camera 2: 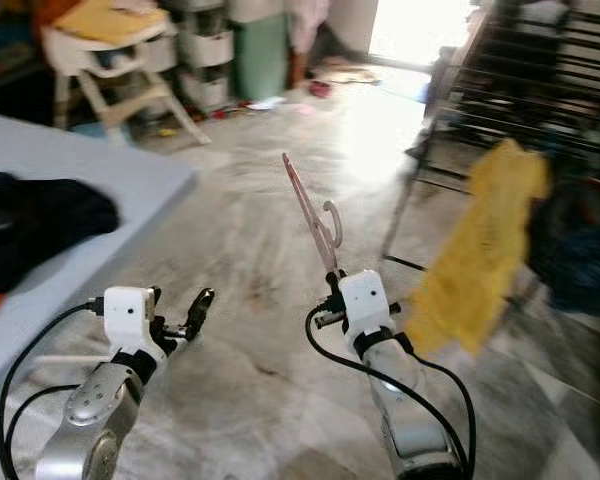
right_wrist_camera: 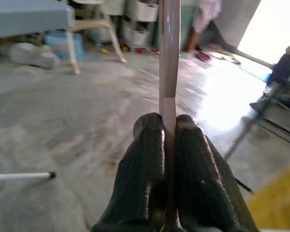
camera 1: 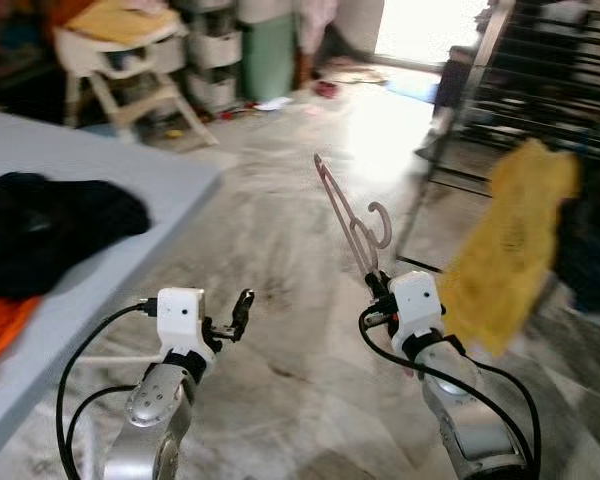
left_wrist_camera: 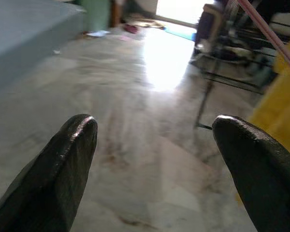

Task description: Hang hanger

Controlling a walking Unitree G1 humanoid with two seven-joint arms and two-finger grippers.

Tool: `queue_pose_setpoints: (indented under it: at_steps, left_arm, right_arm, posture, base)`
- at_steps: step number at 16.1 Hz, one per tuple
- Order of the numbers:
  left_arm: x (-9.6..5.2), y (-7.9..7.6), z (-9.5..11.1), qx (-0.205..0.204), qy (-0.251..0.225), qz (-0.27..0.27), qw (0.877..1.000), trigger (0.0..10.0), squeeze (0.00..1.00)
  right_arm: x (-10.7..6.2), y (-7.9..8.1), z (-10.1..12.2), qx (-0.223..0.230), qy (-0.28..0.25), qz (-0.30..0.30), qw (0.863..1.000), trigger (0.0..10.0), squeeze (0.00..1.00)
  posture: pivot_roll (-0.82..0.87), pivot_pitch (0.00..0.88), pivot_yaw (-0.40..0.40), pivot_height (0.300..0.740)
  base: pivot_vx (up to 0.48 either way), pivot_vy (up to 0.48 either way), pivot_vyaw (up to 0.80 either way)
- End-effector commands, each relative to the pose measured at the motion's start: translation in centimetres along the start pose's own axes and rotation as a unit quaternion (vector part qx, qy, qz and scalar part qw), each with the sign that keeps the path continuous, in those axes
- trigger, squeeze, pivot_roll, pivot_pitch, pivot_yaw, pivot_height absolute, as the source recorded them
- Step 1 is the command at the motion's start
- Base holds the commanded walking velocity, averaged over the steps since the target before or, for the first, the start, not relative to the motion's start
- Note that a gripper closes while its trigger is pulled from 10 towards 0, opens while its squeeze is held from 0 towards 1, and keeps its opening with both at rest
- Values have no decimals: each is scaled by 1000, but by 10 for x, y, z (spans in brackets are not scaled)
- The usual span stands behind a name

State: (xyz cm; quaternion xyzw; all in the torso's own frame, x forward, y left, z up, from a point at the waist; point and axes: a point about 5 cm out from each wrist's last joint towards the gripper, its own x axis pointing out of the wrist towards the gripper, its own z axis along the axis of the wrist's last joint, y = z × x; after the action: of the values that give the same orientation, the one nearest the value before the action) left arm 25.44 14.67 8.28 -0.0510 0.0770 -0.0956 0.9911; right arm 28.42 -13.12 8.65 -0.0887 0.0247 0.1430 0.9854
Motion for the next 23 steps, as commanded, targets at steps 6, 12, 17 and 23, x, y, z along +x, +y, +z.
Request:
queue_pose_setpoints:
  at_steps: [6,12,17,23]
  left_arm:
    - [0,2,-2,6,9,-5,1000,10000,0]
    - [4,6,-5,3,19,2,1000,10000,0]
    - [9,14,-19,17,48,-6,999,10000,0]
    - [15,16,-36,16,81,-14,997,10000,0]
  right_arm:
    - [1,-1,2,28,-4,-22,999,10000,0]
    - [-4,-1,-8,73,18,-54,996,10000,0]
    - [-15,-17,-35,134,94,-173,971,10000,0]
    - [-31,-26,-47,111,130,-187,967,10000,0]
  posture:
    - [-103,0,60,740]
    - [-107,0,79,740]
    - [-143,0,98,740]
    - [-203,0,122,740]
  base:
    - [0,-303,-140]
    - [0,-91,0]
    - [0,0,0]
    - [0,111,0]
